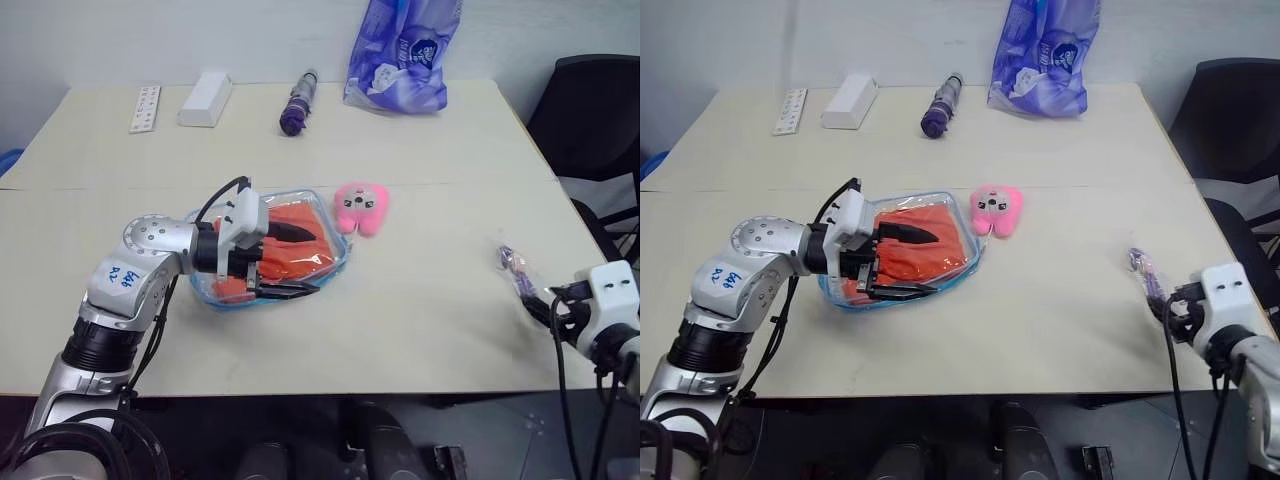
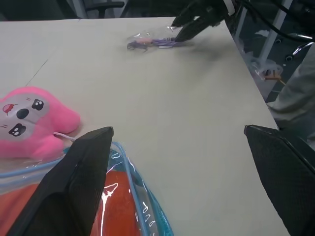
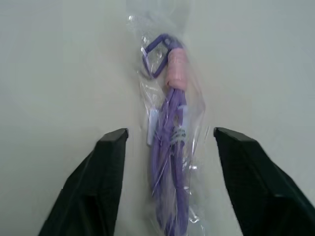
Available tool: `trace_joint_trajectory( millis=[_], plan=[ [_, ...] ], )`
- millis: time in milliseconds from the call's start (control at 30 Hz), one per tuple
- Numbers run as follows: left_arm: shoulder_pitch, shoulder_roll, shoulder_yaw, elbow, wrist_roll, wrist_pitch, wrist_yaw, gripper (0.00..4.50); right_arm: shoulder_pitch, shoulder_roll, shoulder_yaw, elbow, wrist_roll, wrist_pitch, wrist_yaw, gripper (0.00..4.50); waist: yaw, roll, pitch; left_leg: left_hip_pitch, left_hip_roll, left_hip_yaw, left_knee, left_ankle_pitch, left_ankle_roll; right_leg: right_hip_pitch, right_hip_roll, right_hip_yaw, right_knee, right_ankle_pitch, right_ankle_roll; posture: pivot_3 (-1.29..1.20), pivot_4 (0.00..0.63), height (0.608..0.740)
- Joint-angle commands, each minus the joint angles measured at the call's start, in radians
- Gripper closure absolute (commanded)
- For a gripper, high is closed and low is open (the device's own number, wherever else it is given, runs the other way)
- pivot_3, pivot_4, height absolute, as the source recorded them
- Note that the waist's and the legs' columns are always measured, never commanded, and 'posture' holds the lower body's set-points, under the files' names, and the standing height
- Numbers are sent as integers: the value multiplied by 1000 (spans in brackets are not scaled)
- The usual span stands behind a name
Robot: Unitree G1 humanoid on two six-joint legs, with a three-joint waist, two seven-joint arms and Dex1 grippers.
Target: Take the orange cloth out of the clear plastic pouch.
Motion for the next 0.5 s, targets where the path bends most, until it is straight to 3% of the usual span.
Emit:
trace_joint_trajectory(
  millis=[33, 100, 233, 367, 500],
  plan=[
    [-4, 22, 44, -15, 7, -13, 8, 0, -146, -68, -6, 36, 64, -18, 34, 949, -3, 0, 0, 0, 0, 0, 0, 0, 0, 0, 0, 0, 0, 0, 0, 0, 150, 740],
    [8, 34, 62, -21, 10, -8, 21, 0, -302, -64, 80, 85, 104, -4, 51, 949, -11, 0, 0, 0, 0, 0, 0, 0, 0, 0, 1, 0, 0, 0, 0, 0, 150, 740],
    [27, 64, 91, -18, 26, -21, 39, 0, -604, 66, 306, 277, 85, -25, 39, 949, -17, -3, 0, 2, 1, -1, -1, 1, -2, -1, 3, 2, 1, 1, -3, 0, 150, 740],
    [25, 86, 125, -7, 39, -27, 59, 0, -815, 237, 504, 577, -20, -156, 20, 949, -13, -3, 0, -1, 1, -2, -1, 2, -3, -4, 3, 2, 3, 1, -4, 0, 150, 740],
    [38, 96, 147, -28, 40, -19, 84, 0, -950, 352, 578, 869, -101, -293, -20, 949, -8, -3, 0, -3, 0, -3, 0, 3, -1, -6, 0, -3, 3, 2, -4, 0, 150, 740]
  ],
)
